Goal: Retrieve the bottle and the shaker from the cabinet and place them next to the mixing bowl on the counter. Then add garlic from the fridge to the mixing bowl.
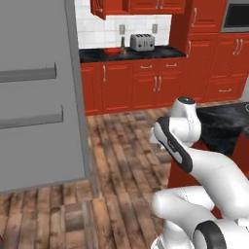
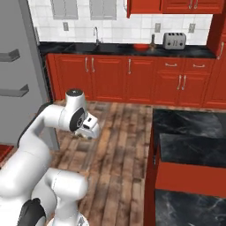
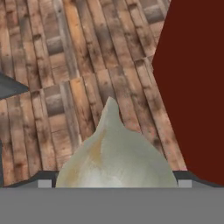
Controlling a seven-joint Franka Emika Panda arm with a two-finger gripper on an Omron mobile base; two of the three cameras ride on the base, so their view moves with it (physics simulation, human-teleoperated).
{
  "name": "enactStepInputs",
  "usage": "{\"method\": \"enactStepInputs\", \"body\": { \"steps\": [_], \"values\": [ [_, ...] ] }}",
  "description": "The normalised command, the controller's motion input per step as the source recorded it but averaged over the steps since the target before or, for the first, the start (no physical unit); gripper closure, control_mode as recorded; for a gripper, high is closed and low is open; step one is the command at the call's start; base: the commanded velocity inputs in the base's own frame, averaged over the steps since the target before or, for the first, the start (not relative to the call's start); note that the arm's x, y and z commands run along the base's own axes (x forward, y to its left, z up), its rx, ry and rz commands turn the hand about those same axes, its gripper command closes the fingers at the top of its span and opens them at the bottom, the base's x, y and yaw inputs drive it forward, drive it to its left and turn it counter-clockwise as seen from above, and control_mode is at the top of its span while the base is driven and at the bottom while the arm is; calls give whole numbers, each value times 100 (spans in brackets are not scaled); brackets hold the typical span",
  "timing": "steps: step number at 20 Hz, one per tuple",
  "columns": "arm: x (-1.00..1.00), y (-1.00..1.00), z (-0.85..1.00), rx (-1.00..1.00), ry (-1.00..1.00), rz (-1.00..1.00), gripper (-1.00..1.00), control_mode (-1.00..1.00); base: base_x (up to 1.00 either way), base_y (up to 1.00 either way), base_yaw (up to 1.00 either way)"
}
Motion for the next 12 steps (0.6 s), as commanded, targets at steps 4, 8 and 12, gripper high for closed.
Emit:
{"method": "enactStepInputs", "body": {
  "steps": [4,8,12],
  "values": [
    [0,0,0,0,0,0,100,100,1,17,3],
    [0,0,0,0,0,0,100,100,42,-20,0],
    [0,0,0,0,0,0,100,100,71,-11,0]
  ]
}}
